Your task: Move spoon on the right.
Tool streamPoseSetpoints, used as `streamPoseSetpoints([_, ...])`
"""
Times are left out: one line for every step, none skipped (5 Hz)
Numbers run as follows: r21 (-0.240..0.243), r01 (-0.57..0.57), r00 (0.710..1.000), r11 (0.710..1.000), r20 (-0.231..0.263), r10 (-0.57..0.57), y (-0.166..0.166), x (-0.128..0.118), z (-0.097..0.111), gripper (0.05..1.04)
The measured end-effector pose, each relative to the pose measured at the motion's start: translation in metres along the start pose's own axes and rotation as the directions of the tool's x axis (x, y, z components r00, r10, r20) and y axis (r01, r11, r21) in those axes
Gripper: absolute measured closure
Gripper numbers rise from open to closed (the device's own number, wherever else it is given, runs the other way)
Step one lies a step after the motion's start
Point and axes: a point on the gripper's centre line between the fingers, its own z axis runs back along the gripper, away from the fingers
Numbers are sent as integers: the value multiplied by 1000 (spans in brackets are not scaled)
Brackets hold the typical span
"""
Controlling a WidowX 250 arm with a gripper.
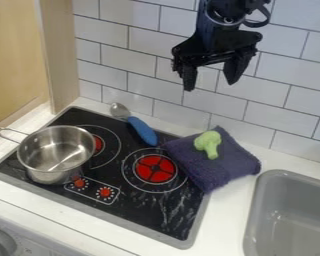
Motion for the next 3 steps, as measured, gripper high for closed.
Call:
streamPoseSetpoints([50,10,999,999,-39,-8,10,-12,-13,84])
streamPoseSetpoints([102,-46,997,994,-61,53,24,-8,-17,84])
streamPoseSetpoints([145,-141,986,979,-69,152,42,3,-30,84])
